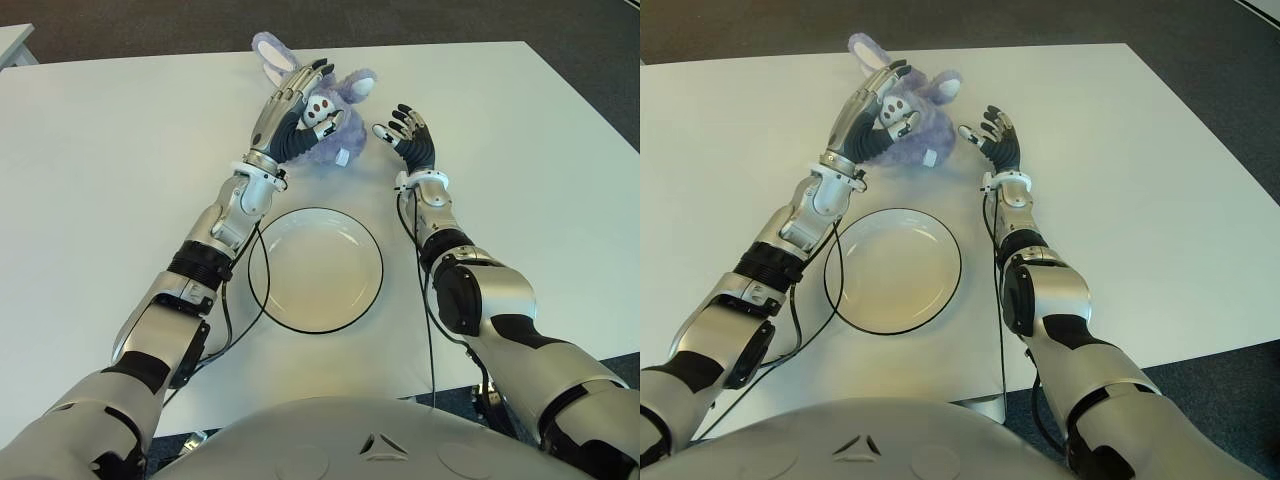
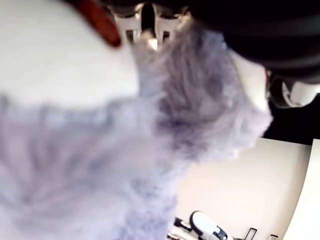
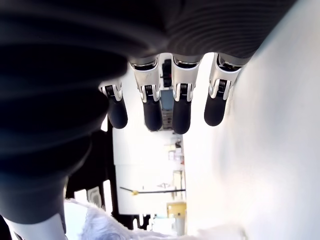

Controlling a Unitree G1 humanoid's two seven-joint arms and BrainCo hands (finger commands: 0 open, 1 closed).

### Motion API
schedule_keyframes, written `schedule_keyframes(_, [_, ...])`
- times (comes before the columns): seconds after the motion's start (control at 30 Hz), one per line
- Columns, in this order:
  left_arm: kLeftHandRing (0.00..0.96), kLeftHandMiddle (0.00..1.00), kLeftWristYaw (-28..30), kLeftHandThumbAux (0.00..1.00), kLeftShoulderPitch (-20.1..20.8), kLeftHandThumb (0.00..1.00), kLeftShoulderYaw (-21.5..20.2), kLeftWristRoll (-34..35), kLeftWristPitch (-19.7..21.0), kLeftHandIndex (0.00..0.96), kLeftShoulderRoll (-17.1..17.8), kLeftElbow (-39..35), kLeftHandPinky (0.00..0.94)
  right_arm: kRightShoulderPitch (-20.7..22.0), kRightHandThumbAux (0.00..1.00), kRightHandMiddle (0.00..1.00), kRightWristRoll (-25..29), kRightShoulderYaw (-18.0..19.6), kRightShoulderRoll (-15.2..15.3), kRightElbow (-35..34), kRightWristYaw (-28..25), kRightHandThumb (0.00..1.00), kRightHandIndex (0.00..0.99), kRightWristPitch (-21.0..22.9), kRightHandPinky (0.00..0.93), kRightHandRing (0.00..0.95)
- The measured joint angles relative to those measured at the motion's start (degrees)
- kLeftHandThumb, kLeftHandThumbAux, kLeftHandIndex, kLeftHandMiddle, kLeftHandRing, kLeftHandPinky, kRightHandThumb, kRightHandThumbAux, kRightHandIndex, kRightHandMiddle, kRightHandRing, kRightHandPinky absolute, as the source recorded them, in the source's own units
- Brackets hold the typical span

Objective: Put the doll into the plate.

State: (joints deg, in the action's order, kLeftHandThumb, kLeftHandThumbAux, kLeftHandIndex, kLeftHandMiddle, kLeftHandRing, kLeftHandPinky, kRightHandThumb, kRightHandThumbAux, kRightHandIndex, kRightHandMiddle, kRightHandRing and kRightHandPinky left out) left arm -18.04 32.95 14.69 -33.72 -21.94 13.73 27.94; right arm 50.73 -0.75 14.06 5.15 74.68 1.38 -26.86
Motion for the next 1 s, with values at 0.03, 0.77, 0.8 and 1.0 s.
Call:
schedule_keyframes(0.03, [0.011, 0.000, 0.00, 0.199, 0.05, 0.428, 0.02, 0.01, -0.03, 0.000, 0.00, 0.20, 0.046, 0.00, 0.762, 0.149, 0.00, 0.02, 0.00, 0.00, -0.01, 0.010, 0.135, -0.01, 0.165, 0.144])
schedule_keyframes(0.77, [0.000, 0.000, -0.71, 0.197, 1.96, 0.460, 0.27, -0.04, -1.28, 0.000, -0.05, 4.30, 0.019, 0.01, 0.745, 0.142, 0.02, 0.17, -0.06, 0.00, -0.08, 0.021, 0.123, -0.09, 0.154, 0.135])
schedule_keyframes(0.8, [0.000, 0.000, -0.83, 0.198, 2.00, 0.460, 0.31, -0.04, -1.32, 0.000, -0.06, 4.46, 0.019, 0.01, 0.745, 0.142, 0.02, 0.17, -0.06, 0.00, -0.08, 0.021, 0.123, -0.10, 0.155, 0.136])
schedule_keyframes(1.0, [0.000, 0.000, -1.32, 0.196, 2.12, 0.475, 0.61, -0.07, -1.64, 0.000, -0.08, 5.76, 0.015, 0.01, 0.745, 0.150, 0.02, 0.20, -0.07, 0.00, -0.07, 0.031, 0.132, -0.09, 0.165, 0.144])
